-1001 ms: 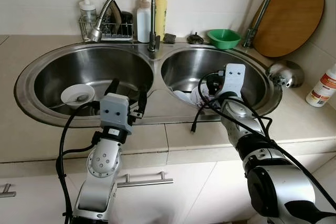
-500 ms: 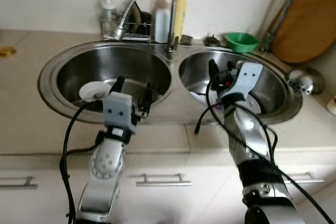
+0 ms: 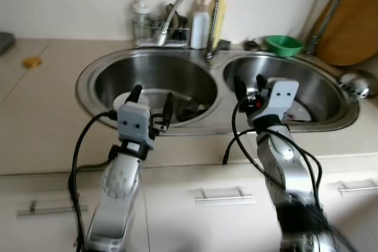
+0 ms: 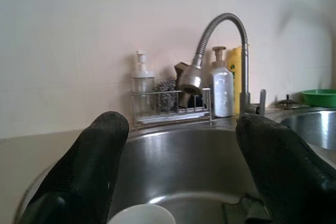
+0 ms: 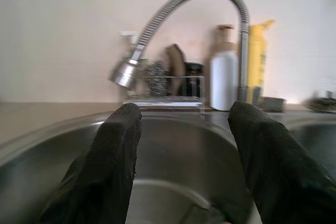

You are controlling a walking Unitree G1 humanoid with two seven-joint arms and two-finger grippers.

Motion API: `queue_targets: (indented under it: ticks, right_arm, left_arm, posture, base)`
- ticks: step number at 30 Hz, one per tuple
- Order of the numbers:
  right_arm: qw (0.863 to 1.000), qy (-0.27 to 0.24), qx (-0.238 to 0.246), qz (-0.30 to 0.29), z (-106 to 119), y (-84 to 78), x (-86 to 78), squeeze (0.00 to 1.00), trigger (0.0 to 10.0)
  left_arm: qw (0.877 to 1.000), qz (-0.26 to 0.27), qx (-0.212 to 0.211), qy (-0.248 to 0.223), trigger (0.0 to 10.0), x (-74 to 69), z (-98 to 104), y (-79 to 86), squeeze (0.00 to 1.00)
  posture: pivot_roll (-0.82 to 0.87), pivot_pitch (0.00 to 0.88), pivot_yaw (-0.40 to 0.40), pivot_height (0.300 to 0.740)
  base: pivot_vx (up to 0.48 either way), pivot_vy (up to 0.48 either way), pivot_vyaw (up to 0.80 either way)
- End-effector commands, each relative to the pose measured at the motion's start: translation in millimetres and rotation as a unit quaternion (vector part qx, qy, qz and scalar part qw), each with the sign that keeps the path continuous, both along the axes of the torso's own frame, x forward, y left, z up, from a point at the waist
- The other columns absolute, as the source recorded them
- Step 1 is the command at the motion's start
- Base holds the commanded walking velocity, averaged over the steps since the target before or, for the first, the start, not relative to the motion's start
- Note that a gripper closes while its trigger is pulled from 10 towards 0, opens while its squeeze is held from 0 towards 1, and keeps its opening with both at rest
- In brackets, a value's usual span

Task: Kitchen organization

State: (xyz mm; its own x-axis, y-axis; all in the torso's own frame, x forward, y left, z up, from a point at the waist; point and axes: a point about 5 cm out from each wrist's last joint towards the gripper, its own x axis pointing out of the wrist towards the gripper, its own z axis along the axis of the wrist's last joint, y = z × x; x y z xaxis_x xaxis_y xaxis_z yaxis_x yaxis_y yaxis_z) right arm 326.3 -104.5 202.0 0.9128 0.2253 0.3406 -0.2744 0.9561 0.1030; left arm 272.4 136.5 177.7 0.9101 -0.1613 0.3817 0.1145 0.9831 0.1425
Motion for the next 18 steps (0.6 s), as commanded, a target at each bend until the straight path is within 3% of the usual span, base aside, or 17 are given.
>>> queue_targets:
  ticks: [1, 8, 18]
  right_arm:
    - [1.0, 0.0, -0.008, -0.029, 0, -16.5, -2.3, 0.0, 10.0]
    - [0.999, 0.008, -0.017, -0.03, -2, -18.6, -8.4, 0.0, 10.0]
    - [0.999, -0.003, -0.043, -0.031, -2, -18.7, -19.9, 0.0, 10.0]
  left_arm:
    - [1.0, -0.021, -0.006, -0.008, 10.0, -1.3, 4, -11.1, 0.0]
    - [1.0, -0.024, -0.007, -0.015, 10.0, -2.5, 5, -12.0, 0.0]
    - [0.999, -0.03, 0.011, -0.025, 10.0, -5.4, 4, -14.1, 0.0]
  posture:
    - [0.06, 0.0, -0.074, 0.74]
    - [0.06, 0.0, -0.074, 0.74]
    - [0.05, 0.0, -0.074, 0.74]
  base:
    - [0.0, 0.48, 0.0]
    - [0.0, 0.48, -0.7]
    - [0.0, 0.0, -0.8]
